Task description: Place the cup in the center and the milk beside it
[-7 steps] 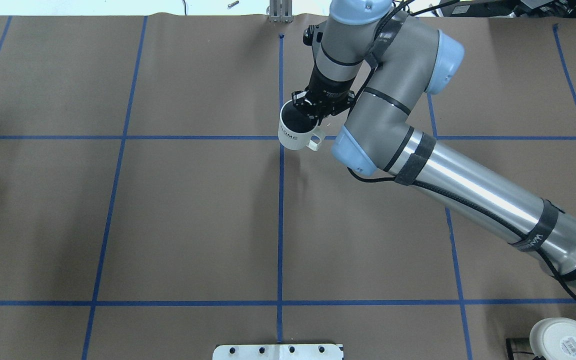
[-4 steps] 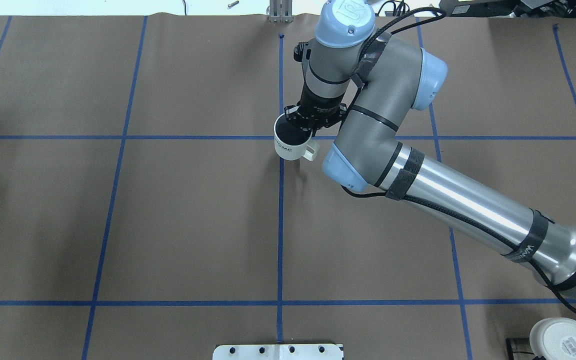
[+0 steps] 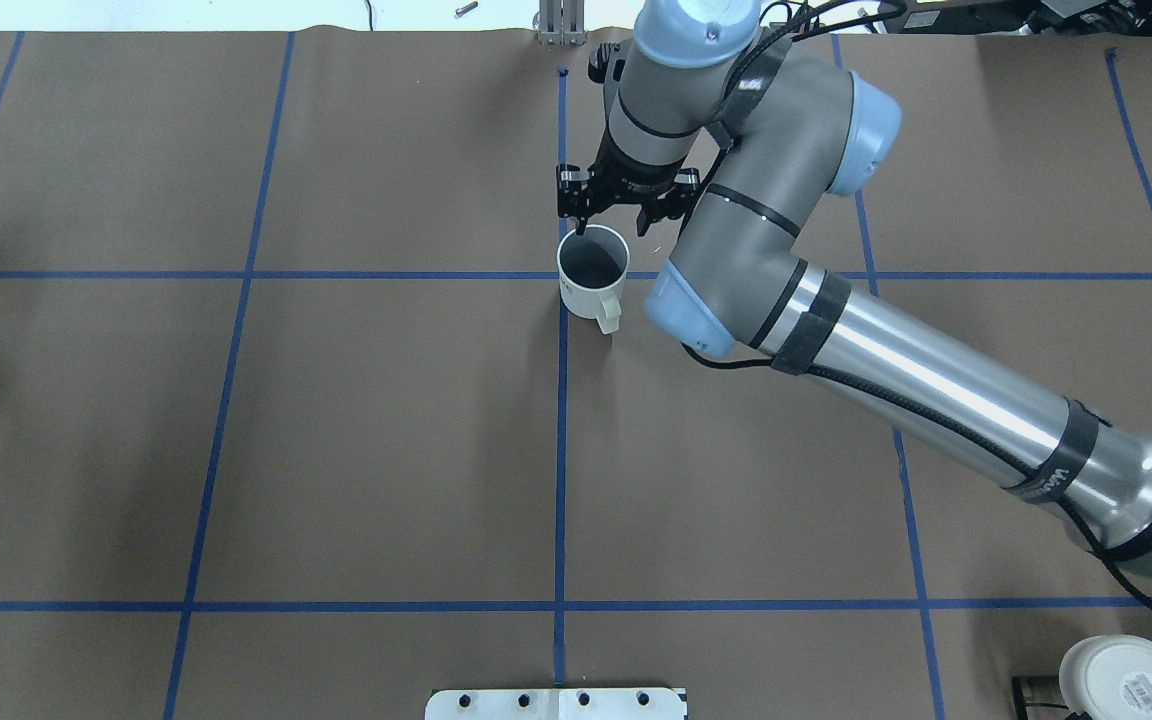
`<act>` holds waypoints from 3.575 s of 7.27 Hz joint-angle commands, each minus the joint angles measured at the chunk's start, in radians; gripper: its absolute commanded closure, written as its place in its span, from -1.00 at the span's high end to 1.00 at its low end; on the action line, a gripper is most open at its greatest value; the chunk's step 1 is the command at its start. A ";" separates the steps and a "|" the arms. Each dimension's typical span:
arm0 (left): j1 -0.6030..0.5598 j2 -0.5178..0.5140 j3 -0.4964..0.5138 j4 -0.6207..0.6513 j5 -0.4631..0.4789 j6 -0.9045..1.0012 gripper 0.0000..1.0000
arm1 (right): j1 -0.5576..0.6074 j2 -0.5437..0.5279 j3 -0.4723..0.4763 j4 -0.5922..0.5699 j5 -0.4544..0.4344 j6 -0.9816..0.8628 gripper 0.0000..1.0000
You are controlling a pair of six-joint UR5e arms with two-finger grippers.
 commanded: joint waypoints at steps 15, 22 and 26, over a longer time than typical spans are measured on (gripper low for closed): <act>-0.004 -0.069 0.204 0.000 0.096 0.348 0.98 | 0.318 -0.409 0.318 -0.031 0.212 -0.228 1.00; -0.001 -0.087 0.212 0.000 0.087 0.273 0.46 | 0.318 -0.409 0.318 -0.031 0.216 -0.230 1.00; 0.020 -0.087 0.219 -0.002 0.085 0.271 0.46 | 0.318 -0.407 0.316 -0.031 0.216 -0.230 1.00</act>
